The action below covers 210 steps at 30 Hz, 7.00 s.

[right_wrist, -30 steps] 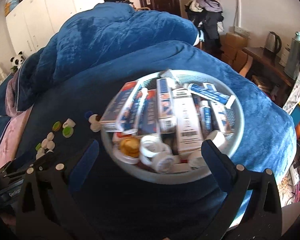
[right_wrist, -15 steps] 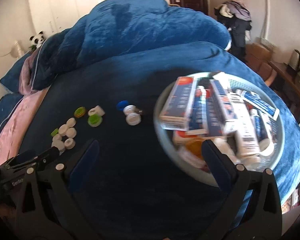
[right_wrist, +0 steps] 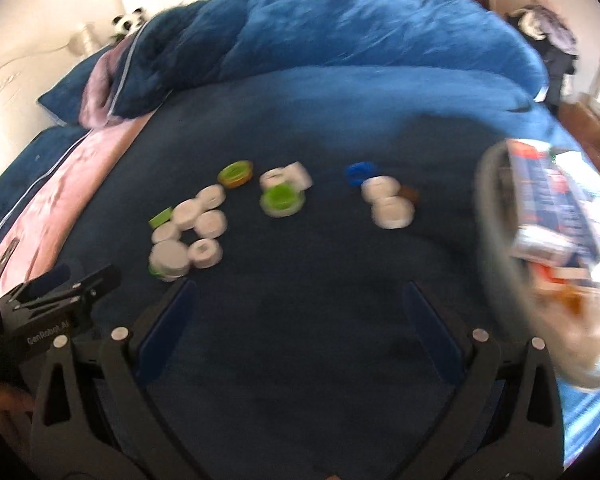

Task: Organize objects
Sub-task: 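Move both open grippers back over the remaining caps, then grasp a large white cap with the left gripper while the right grasps a QR-code cap, then carry both held caps up over the grey basket, then open both grippers to drop the caps into the basket, then move both open grippers back over the remaining caps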

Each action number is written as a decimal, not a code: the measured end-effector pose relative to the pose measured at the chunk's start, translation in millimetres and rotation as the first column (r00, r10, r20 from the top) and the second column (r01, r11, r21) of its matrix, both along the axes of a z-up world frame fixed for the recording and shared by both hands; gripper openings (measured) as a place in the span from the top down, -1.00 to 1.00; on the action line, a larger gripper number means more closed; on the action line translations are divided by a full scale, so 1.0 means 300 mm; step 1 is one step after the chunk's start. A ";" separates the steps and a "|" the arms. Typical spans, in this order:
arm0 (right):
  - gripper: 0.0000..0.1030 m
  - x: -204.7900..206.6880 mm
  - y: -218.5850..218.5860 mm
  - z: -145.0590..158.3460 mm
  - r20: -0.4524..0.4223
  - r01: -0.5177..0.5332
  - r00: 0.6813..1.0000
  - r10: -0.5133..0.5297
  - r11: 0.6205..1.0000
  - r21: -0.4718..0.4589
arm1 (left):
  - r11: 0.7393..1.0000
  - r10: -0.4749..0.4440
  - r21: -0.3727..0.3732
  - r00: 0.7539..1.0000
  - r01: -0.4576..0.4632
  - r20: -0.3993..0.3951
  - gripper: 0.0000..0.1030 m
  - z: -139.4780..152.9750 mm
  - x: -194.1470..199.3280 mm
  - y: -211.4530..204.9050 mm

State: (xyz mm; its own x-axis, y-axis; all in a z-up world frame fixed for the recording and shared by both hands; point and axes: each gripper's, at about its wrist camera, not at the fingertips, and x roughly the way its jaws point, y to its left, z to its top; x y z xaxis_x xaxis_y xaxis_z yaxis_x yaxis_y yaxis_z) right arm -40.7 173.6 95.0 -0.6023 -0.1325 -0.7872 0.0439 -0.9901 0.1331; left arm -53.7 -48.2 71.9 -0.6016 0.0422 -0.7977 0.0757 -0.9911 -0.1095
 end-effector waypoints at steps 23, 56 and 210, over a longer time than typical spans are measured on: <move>-1.00 -0.202 0.015 -0.157 0.105 0.135 0.986 -0.129 0.989 -0.055 | 0.996 0.091 -0.001 0.994 -0.091 0.053 -0.99 -0.054 -0.016 -0.107; -0.96 -0.251 -0.143 -0.232 0.120 -0.190 0.976 0.180 0.978 0.083 | 0.998 0.055 0.026 0.995 -0.057 0.082 -0.99 -0.091 -0.062 -0.043; -1.00 0.430 0.828 0.162 -0.108 0.606 0.781 -0.615 0.789 -0.105 | 0.803 -0.580 0.056 0.799 0.594 -0.161 -0.99 0.294 0.128 0.981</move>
